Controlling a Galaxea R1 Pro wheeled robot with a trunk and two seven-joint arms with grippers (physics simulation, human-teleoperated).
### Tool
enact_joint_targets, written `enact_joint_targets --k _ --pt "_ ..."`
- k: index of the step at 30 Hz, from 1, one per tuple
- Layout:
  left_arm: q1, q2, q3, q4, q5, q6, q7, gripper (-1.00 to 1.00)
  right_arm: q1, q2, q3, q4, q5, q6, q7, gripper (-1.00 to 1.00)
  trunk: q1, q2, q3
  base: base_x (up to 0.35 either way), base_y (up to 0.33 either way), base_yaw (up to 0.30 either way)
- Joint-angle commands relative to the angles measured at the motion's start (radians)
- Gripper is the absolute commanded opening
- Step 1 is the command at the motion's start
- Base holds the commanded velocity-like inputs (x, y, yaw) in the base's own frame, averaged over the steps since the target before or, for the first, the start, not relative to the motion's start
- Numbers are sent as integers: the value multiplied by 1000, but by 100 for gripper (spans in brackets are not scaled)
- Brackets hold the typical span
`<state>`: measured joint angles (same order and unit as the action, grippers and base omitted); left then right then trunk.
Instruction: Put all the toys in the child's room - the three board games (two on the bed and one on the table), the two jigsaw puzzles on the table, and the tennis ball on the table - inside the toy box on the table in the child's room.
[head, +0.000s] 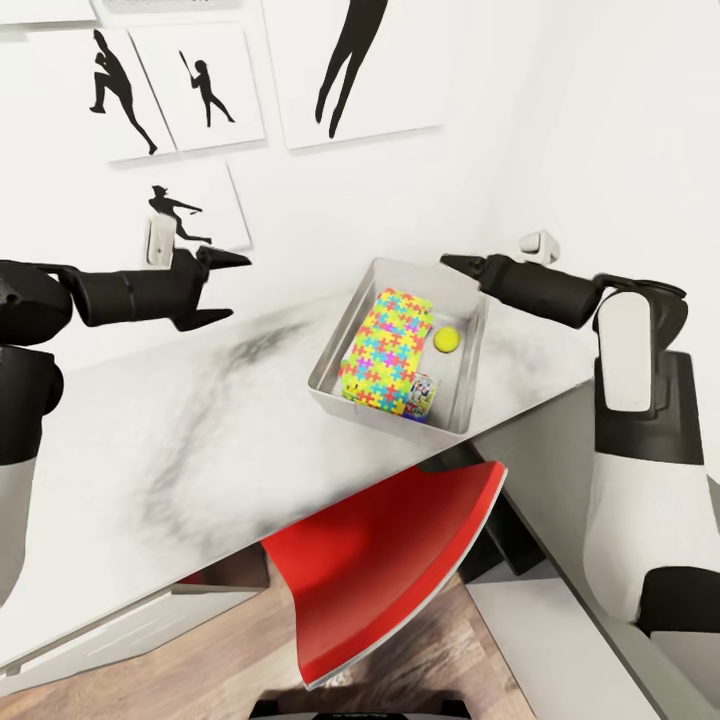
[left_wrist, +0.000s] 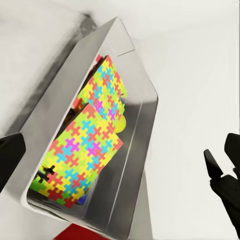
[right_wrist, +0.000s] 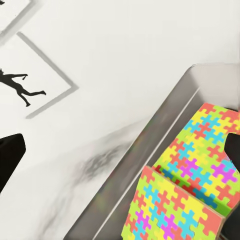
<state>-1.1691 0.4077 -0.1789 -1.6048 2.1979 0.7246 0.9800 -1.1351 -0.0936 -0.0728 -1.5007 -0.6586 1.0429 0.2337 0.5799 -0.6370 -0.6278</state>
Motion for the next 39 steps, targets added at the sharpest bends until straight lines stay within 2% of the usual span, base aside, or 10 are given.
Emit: enact_joint_targets --k 1,10,15,18,19,25,33,39 --pt "0 0 0 0 7 0 -6 100 4 -1 -4 -14 10 4 10 100 0 -1 0 0 0 0" --pt "7 -3 -9 -1 2 5 -58 100 27 -6 -12 -54 11 4 9 100 0 -1 12 0 0 0" --pt "0 -5 -31 -2 0 35 -90 100 59 -25 -15 -87 10 4 9 100 0 -1 19 0 0 0" --pt "-28 -20 -47 -2 -1 56 -121 100 75 -48 -17 -101 8 4 10 100 0 -1 24 0 0 0" --pt "-28 -20 -47 -2 -1 56 -121 100 75 -48 -17 -101 8 4 10 100 0 -1 26 0 0 0" --pt "-63 -40 -98 -2 0 74 -143 100 89 -82 -18 -110 5 4 15 100 0 -1 35 0 0 0" --pt "-70 -49 -141 -1 -1 93 -163 100 108 -104 -19 -114 4 4 18 100 0 -1 48 0 0 0" --pt "-71 -48 -150 -1 -1 98 -169 100 116 -111 -20 -115 4 4 19 100 0 -1 58 -9 0 0"
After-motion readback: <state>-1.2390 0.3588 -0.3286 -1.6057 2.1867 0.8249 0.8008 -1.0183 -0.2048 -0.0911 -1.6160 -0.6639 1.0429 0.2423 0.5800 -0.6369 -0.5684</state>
